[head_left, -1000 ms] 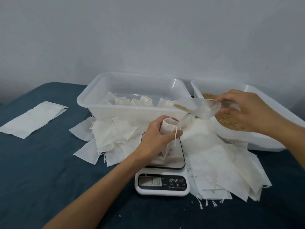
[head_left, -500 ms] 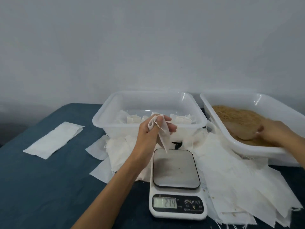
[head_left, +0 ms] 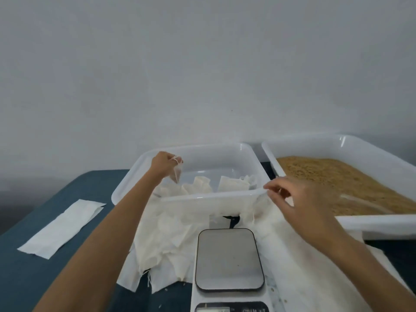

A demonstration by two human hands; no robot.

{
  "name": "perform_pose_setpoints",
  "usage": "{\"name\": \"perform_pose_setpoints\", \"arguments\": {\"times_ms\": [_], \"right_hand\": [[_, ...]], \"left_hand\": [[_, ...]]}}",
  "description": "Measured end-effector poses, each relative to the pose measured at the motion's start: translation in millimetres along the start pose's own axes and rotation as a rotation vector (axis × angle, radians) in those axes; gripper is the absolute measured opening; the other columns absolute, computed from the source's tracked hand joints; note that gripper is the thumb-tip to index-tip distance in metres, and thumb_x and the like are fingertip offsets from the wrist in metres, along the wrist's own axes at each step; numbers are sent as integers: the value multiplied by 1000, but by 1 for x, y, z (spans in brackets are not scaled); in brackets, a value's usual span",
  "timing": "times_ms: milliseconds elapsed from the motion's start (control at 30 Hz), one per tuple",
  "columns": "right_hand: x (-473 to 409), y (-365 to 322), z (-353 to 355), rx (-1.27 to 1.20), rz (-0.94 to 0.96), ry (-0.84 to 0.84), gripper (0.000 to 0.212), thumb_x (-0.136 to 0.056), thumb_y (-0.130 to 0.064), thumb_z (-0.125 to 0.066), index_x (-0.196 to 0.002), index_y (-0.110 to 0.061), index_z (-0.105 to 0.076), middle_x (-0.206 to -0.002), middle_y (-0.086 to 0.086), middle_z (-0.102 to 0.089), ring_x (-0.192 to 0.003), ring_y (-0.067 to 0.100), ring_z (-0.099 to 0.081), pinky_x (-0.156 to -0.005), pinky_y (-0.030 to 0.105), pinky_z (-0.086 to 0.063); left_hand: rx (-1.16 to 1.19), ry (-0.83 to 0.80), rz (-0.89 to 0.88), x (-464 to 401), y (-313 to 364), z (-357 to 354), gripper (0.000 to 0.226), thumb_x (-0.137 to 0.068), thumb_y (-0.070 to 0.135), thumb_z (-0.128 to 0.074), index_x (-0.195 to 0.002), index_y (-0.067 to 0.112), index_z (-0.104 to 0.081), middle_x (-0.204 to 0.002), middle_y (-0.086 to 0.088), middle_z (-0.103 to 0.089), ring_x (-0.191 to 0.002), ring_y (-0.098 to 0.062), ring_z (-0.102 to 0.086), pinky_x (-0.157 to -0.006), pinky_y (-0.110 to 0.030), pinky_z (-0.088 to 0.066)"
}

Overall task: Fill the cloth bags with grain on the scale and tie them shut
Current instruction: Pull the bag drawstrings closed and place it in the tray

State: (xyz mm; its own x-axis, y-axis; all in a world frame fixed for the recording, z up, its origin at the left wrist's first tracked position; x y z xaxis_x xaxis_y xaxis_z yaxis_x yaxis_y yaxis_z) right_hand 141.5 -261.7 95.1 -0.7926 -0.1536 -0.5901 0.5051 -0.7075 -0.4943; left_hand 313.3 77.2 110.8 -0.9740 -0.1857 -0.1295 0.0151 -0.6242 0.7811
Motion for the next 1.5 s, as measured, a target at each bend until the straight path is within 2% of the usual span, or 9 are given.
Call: {"name": "perform_pose_setpoints", "arguments": {"times_ms": [333,433,500,600,733,933,1133,1300,1500], "right_hand": [[11,2,-9,-368,-128,-18,17,-95,-13,-67,-96,-28,-74,-80,-14,-72,-76,8,-67,-71,16,-50],[7,6,2,-536,-159,29,19,-96,-7,-64,-99,-22,-74,-81,-6,-74,-71,8,-66,-70,15,-51],[3,12,12,-645,-193,94,17,-98,-4,-61,-102,-14,-74,-80,0,-74,-69,13,-66,-69,17,-51],[1,20,23,-770,-273,170,16,-99,-4,-58,-105,-6,-73,-77,2,-73,-67,13,-64,-63,16,-50],[2,24,28,-828,-345,191,17,-100,-5,-57,-108,-3,-72,-77,1,-73,-67,11,-64,-69,20,-55],[3,24,30,-849,-364,186,18,-100,-4,-56,-109,-2,-71,-78,3,-73,-70,15,-65,-76,27,-59],[3,24,29,-862,-373,182,18,-100,-3,-55,-110,1,-70,-79,5,-72,-71,16,-63,-79,33,-57],[2,25,29,-861,-373,160,19,-101,-3,-55,-111,1,-70,-78,4,-72,-71,17,-63,-79,32,-57],[4,20,31,-869,-333,139,20,-102,-9,-56,-111,2,-70,-84,7,-70,-75,23,-61,-84,39,-57]], "left_hand": [[-499,-111,13,10,-5,-15,37,-94,5,-69,-131,0,-67,-131,-20,-66,-127,-38,-58,-102,-35,-43],[-359,223,-282,53,27,-22,40,-93,0,-64,-132,7,-62,-122,-17,-65,-111,-33,-61,-97,-43,-49],[-183,277,-516,104,51,-38,23,-94,4,-66,-115,13,-67,-97,-3,-67,-86,-15,-61,-80,-30,-51],[-124,-85,-706,185,70,-76,6,-94,17,-75,-93,21,-71,-78,12,-62,-71,-8,-56,-66,-15,-41],[-202,-488,-746,252,74,-125,27,-93,42,-75,-112,23,-74,-105,10,-63,-93,-2,-53,-85,-22,-45],[-417,-502,-1139,287,81,-153,53,-87,51,-78,-130,24,-64,-121,2,-56,-102,-12,-48,-85,-26,-40],[-616,-415,-1384,296,88,-153,18,-92,19,-74,-109,24,-72,-119,0,-61,-97,-15,-46,-80,-27,-37],[-302,-397,-1235,293,86,-144,14,-97,4,-69,-110,8,-74,-109,-4,-66,-92,-20,-59,-77,-30,-48],[276,-346,-612,255,72,-117,11,-97,6,-71,-88,11,-73,-86,6,-67,-75,-12,-60,-73,-25,-49]]}}
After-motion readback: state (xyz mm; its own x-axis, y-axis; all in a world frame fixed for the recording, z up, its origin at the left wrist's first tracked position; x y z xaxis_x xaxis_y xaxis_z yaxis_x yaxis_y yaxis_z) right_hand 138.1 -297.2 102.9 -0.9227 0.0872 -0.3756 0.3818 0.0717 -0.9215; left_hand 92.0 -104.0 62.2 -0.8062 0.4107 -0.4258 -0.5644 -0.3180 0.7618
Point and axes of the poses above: each hand's wrist, its own x-axis away from the middle knuckle, its own z-axis out of the back of the hand, y = z × x, the point moved 1 cm from there along -x, towards the middle knuckle
